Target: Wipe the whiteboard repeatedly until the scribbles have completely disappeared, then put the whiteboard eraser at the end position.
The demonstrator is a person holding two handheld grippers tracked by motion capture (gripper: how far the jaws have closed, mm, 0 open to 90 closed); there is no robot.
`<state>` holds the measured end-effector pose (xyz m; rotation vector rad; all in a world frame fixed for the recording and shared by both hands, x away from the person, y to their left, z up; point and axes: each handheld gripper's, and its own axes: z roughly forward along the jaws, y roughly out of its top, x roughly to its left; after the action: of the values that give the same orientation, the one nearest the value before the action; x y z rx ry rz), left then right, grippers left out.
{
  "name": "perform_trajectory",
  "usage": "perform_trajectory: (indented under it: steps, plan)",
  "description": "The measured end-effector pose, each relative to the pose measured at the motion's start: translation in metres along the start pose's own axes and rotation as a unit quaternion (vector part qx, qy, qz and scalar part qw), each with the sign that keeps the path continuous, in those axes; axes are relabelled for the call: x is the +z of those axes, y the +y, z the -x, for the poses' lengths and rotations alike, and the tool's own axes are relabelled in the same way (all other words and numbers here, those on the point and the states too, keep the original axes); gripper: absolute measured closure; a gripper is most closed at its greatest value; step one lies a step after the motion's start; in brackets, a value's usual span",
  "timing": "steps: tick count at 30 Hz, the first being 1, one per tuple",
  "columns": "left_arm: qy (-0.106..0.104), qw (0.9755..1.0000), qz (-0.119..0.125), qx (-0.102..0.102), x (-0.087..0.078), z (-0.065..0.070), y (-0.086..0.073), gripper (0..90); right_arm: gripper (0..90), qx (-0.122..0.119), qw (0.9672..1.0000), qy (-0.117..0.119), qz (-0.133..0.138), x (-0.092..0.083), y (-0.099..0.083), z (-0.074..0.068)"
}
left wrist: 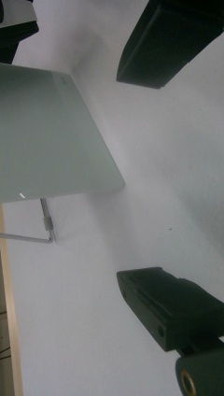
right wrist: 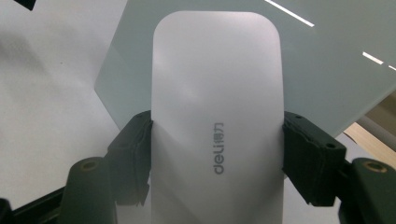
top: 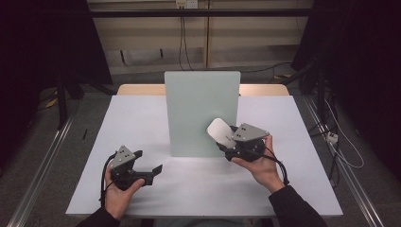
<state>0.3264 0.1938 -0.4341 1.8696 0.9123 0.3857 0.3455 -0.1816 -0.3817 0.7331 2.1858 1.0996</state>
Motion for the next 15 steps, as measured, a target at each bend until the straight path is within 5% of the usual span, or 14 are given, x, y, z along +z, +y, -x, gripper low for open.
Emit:
perform_trajectory:
  steps: [15]
  plan:
    - [-0.002, 1.0000, 0.001, -0.005, -0.0010, -0.0014, -0.0009, 5.3, 31.3, 0.016, 0.9995, 0.026, -0.009, -0.0027, -0.0067, -0.0010]
